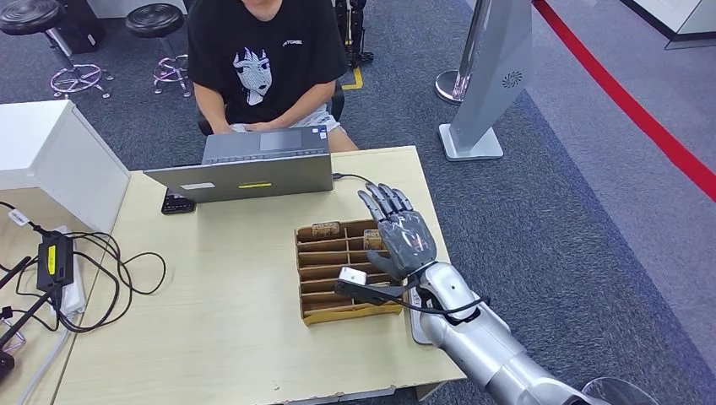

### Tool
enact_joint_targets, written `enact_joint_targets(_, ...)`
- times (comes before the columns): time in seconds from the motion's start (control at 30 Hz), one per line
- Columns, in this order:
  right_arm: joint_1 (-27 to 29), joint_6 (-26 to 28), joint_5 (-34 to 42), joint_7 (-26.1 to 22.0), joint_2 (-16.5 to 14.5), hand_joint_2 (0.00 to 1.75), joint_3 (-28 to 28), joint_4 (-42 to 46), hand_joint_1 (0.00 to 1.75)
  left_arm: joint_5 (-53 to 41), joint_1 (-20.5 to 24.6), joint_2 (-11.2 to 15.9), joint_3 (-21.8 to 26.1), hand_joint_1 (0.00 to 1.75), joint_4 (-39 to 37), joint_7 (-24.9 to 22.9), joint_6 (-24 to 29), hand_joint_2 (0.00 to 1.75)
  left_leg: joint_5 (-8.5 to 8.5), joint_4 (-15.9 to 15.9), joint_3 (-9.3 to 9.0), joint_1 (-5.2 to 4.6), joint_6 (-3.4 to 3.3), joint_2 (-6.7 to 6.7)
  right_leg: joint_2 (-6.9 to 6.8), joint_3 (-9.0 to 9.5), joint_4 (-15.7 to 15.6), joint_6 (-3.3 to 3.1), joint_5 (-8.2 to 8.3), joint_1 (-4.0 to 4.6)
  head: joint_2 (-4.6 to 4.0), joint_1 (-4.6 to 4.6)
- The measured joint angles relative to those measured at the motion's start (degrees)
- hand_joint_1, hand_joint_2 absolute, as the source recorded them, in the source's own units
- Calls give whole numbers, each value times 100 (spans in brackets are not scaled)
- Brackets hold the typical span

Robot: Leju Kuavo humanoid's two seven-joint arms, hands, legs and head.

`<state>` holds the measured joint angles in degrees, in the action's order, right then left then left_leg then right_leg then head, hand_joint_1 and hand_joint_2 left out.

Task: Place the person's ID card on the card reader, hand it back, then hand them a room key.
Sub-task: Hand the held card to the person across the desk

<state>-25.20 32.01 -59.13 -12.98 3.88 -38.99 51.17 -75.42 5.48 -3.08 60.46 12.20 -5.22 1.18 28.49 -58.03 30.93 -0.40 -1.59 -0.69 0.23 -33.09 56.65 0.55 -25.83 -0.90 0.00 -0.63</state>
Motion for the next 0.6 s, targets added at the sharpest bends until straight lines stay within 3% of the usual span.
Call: enact_joint_targets(0.6,-271,-49,-121,271,-66,175,-95,-525,0,-38,8,0,-1,0,1,0,-4,175,0,-1,-4,0,0,1,1,3,0,0,1,0,0,1)
